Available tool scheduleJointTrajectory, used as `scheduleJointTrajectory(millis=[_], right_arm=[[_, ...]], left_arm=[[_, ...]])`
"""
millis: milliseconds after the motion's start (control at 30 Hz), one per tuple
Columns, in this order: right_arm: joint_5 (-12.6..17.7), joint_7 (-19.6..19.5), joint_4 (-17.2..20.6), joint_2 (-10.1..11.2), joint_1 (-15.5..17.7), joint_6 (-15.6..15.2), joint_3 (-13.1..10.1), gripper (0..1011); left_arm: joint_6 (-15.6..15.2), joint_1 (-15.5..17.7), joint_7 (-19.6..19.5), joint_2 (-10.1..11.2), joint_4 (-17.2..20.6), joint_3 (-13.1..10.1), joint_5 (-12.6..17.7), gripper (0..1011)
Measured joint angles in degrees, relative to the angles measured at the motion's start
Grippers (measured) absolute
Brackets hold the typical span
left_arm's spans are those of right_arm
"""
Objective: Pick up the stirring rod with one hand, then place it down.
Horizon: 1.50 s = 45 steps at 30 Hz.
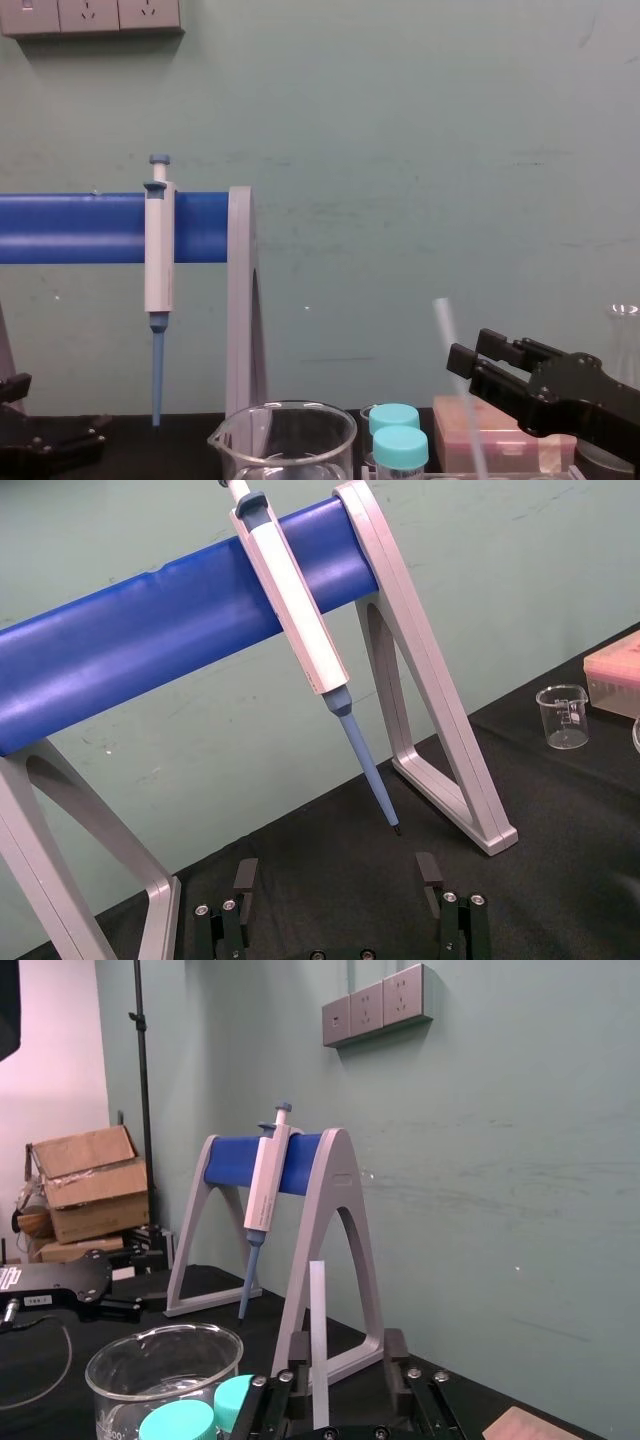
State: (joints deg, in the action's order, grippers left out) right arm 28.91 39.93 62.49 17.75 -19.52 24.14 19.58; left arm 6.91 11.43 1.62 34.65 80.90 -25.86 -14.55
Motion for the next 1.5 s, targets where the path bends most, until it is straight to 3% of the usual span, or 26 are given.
scheduleJointTrajectory(millis=[533,733,867,900,967,1033,1167,1367,1500], right_arm=[[0.10,0.07,0.00,0.00,0.00,-0.09,0.00,952],[0.12,0.00,0.25,0.03,0.04,-0.35,-0.10,1000],[0.16,-4.01,3.73,0.33,1.22,-2.04,-2.14,1000],[-0.71,-8.65,6.07,0.34,2.39,-3.27,-3.96,1000],[-1.25,-10.63,6.83,0.27,2.88,-3.75,-4.63,1000],[-3.85,-18.77,8.92,-0.22,4.69,-6.25,-6.97,1000],[-6.51,-26.58,9.15,-1.35,6.08,-9.22,-9.17,1000],[-9.24,-31.25,6.61,-2.56,6.42,-10.86,-10.38,1000],[-9.69,-31.73,6.14,-2.78,6.42,-11.04,-10.54,1000]], left_arm=[[0.00,0.00,0.00,0.00,0.00,0.00,0.00,1000],[0.00,0.00,0.00,0.00,0.00,0.00,0.00,1000],[0.00,0.00,0.00,0.00,0.00,0.00,0.00,1000],[0.00,0.00,0.00,0.00,0.00,0.00,0.00,1000],[0.00,0.00,0.00,0.00,0.00,0.00,0.00,1000],[0.00,0.00,0.00,0.00,0.00,0.00,0.00,1000],[0.00,0.00,0.00,0.00,0.00,0.00,0.00,1000],[0.00,0.00,0.00,0.00,0.00,0.00,0.00,1000],[0.00,0.00,0.00,0.00,0.00,0.00,0.00,1000]])
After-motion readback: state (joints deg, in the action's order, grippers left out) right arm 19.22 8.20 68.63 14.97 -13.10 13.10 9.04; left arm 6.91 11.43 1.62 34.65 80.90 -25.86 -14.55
